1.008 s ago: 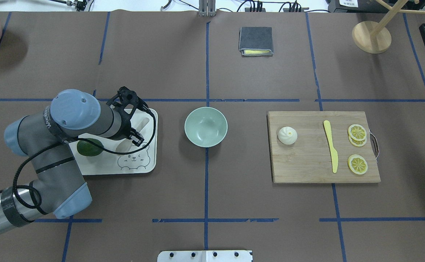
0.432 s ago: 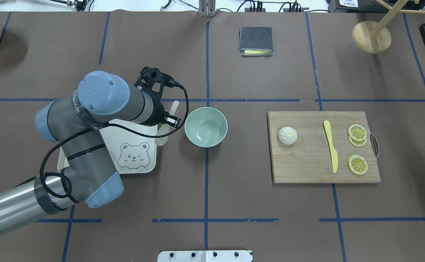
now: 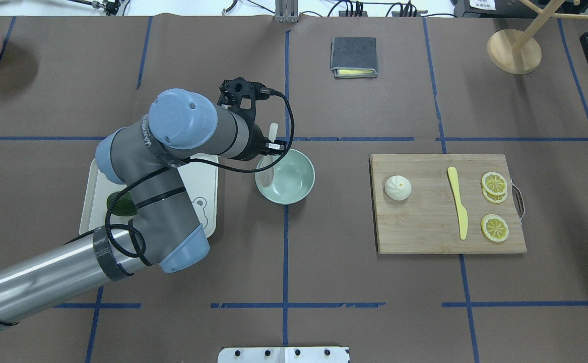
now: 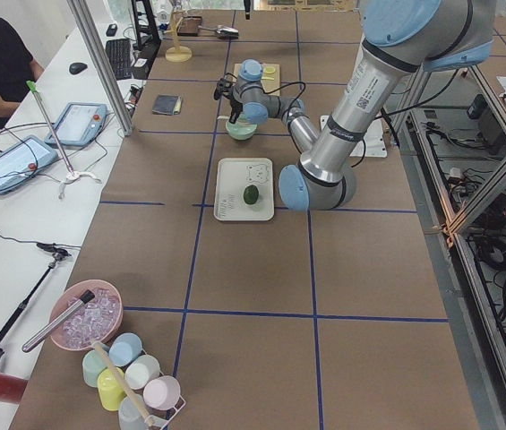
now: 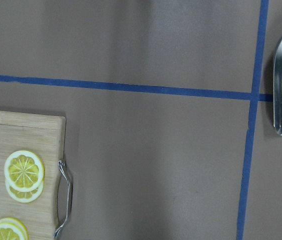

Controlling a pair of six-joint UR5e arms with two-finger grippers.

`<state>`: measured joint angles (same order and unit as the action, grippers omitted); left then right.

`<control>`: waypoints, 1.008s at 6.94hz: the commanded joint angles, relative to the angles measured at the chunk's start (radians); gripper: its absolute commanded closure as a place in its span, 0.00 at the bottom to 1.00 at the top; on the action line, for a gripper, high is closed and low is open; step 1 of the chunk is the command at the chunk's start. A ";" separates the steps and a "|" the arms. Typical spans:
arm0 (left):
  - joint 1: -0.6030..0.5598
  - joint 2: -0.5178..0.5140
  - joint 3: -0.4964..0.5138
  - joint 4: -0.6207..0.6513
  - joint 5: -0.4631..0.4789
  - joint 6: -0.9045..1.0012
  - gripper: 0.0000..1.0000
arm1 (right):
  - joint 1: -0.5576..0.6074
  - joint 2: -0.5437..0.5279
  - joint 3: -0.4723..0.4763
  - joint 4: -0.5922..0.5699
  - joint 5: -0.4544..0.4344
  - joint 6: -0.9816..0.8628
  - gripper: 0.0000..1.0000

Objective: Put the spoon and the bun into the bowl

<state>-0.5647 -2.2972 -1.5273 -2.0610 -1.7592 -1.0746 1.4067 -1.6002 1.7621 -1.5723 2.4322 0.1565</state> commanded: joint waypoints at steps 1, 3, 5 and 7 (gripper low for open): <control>0.028 -0.016 0.030 -0.021 0.052 -0.022 1.00 | 0.000 -0.001 -0.001 0.000 0.001 0.000 0.00; 0.046 -0.012 0.032 -0.016 0.055 -0.022 0.21 | 0.000 0.002 0.002 0.000 0.001 0.000 0.00; 0.045 0.001 0.021 -0.013 0.075 -0.056 0.01 | -0.015 0.009 0.005 0.021 0.031 0.002 0.00; 0.003 0.054 -0.028 -0.005 0.061 -0.038 0.01 | -0.073 0.012 0.007 0.177 0.044 0.199 0.00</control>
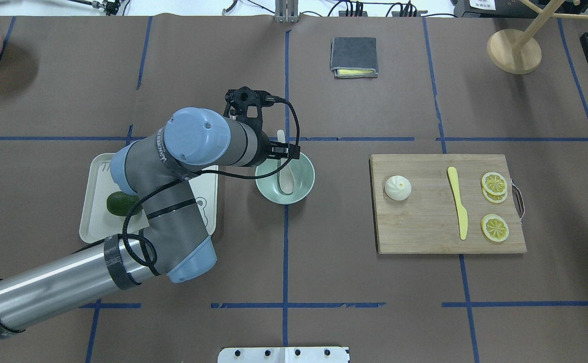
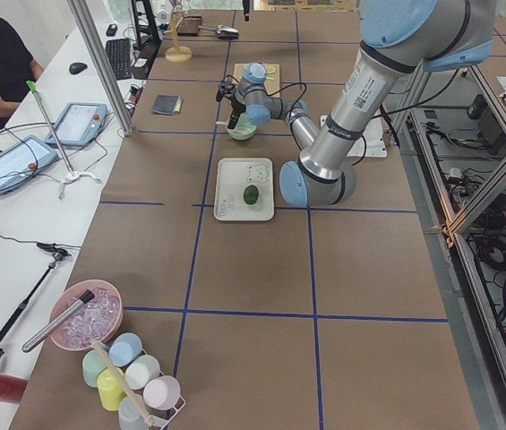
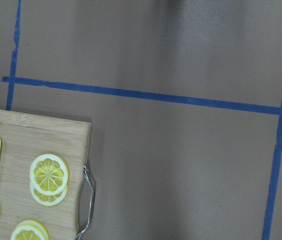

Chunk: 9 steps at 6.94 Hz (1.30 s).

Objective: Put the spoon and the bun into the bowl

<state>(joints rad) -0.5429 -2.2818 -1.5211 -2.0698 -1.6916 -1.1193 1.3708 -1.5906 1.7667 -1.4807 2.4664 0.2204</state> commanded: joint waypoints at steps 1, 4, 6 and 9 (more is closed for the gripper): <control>-0.055 0.111 -0.098 0.007 -0.017 0.106 0.01 | -0.121 0.007 0.004 0.255 0.005 0.337 0.00; -0.236 0.322 -0.230 0.007 -0.200 0.393 0.02 | -0.409 0.189 0.005 0.411 -0.174 0.909 0.00; -0.300 0.438 -0.304 0.004 -0.227 0.507 0.01 | -0.612 0.267 0.005 0.399 -0.445 1.064 0.00; -0.299 0.432 -0.295 0.004 -0.234 0.503 0.01 | -0.735 0.328 -0.001 0.246 -0.520 1.067 0.00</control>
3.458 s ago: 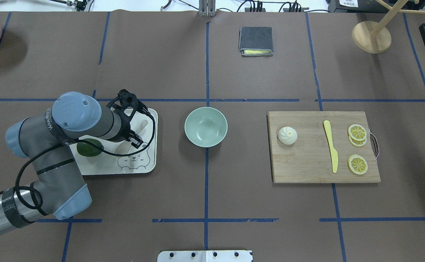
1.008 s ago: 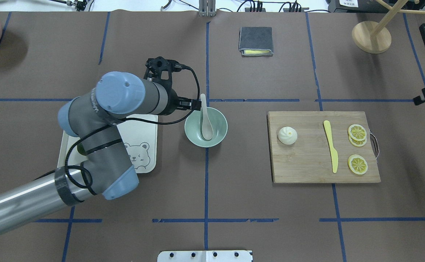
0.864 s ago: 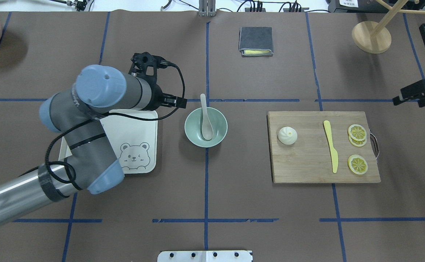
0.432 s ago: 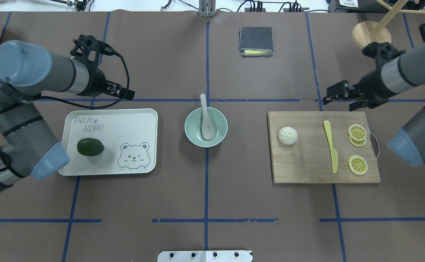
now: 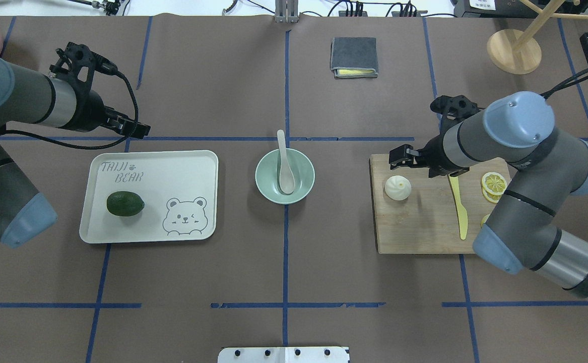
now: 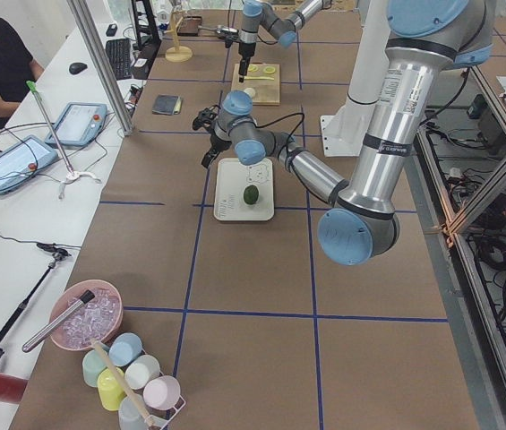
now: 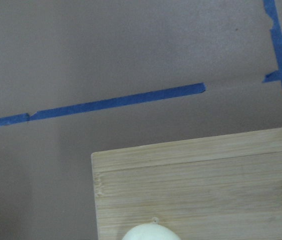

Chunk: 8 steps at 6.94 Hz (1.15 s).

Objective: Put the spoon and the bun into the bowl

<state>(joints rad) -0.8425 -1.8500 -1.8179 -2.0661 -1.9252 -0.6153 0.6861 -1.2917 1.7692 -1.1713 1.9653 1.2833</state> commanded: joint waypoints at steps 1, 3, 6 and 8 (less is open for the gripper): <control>0.000 -0.001 0.003 -0.002 0.002 -0.003 0.01 | -0.053 0.028 -0.002 -0.065 -0.017 0.004 0.00; 0.000 0.002 -0.003 -0.002 0.003 -0.008 0.01 | -0.057 0.014 -0.004 -0.065 -0.020 0.004 0.14; -0.001 0.008 -0.014 -0.002 0.005 -0.008 0.01 | -0.059 0.023 -0.007 -0.065 -0.037 0.004 0.29; -0.003 0.009 -0.014 -0.002 0.006 -0.012 0.01 | -0.057 0.022 -0.005 -0.068 -0.043 0.004 0.47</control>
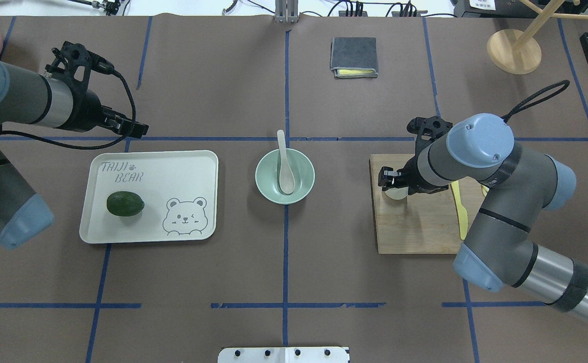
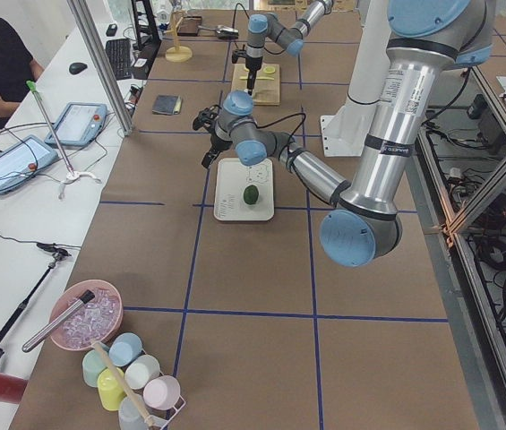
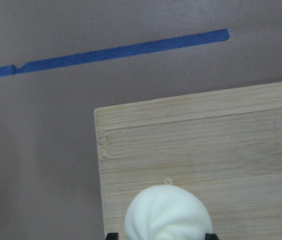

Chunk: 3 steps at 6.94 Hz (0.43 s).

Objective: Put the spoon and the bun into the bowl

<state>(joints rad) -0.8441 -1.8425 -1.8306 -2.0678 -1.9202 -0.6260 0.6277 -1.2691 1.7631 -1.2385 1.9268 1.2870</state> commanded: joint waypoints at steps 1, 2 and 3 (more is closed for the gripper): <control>-0.001 0.002 -0.001 0.000 0.001 -0.001 0.01 | 0.001 -0.003 0.001 -0.001 -0.005 0.000 0.74; 0.000 0.002 -0.001 0.000 0.001 -0.001 0.01 | 0.006 -0.004 0.006 -0.003 -0.005 0.000 1.00; -0.001 0.002 -0.003 0.000 0.001 -0.001 0.01 | 0.007 -0.012 0.009 -0.001 -0.005 0.000 1.00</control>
<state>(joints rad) -0.8446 -1.8409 -1.8320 -2.0678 -1.9191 -0.6273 0.6324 -1.2742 1.7679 -1.2401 1.9223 1.2870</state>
